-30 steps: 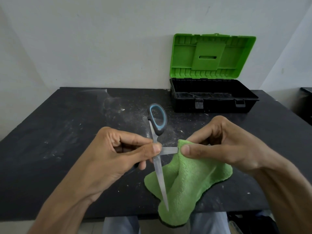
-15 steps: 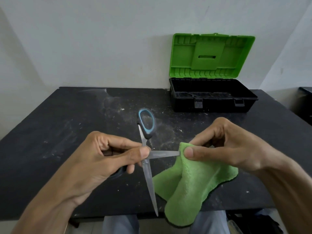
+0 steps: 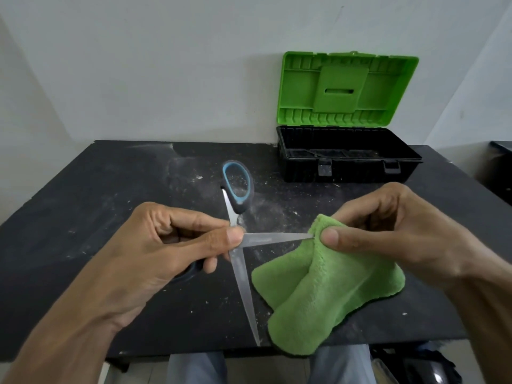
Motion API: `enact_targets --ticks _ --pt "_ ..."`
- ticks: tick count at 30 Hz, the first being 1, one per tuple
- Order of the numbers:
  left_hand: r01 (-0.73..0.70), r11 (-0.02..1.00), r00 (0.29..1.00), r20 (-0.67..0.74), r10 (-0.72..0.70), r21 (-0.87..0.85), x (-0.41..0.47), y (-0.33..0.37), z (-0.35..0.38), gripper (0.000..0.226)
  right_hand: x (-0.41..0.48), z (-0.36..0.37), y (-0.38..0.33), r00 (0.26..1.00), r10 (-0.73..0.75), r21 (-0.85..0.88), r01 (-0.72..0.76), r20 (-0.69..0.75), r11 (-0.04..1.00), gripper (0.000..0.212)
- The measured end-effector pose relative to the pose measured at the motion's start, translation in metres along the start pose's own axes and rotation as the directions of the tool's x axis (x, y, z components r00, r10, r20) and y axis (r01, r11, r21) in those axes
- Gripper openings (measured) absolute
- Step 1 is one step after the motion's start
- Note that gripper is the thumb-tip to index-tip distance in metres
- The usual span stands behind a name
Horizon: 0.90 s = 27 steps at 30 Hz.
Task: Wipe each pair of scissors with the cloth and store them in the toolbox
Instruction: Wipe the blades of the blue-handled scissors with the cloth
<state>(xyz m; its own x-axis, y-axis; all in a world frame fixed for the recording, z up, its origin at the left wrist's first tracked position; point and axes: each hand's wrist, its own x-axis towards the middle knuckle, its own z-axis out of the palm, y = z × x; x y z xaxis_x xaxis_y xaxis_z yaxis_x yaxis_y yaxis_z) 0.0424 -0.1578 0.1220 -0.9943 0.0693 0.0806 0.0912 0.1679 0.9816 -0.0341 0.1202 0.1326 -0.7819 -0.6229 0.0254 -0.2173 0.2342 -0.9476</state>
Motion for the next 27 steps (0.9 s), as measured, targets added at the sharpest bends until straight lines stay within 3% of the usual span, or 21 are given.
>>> enact_targets --ticks 10,13,15,18,27 --pt "-0.008 1.000 0.999 -0.039 0.008 -0.025 -0.002 0.004 0.005 0.040 -0.009 0.005 0.001 0.998 0.052 0.179 -0.059 0.040 0.982 0.020" --pt "-0.048 0.998 0.998 -0.031 0.050 0.045 -0.004 0.010 0.007 0.027 -0.011 0.009 -0.003 0.999 0.044 0.124 -0.043 -0.002 0.991 0.025" --pt "-0.044 0.998 0.999 -0.017 0.045 0.049 -0.005 0.017 0.014 0.013 -0.012 0.012 -0.006 1.000 -0.010 -0.008 0.010 -0.021 1.000 0.021" --pt "-0.027 0.998 1.000 0.008 0.027 0.049 -0.004 0.020 0.020 0.011 -0.011 0.013 -0.008 0.998 -0.056 -0.117 0.053 -0.016 0.992 0.019" --pt "0.075 0.997 0.995 0.071 -0.074 -0.013 -0.004 0.013 0.017 0.020 -0.017 -0.002 0.002 0.983 -0.034 0.019 0.031 0.182 0.999 0.019"
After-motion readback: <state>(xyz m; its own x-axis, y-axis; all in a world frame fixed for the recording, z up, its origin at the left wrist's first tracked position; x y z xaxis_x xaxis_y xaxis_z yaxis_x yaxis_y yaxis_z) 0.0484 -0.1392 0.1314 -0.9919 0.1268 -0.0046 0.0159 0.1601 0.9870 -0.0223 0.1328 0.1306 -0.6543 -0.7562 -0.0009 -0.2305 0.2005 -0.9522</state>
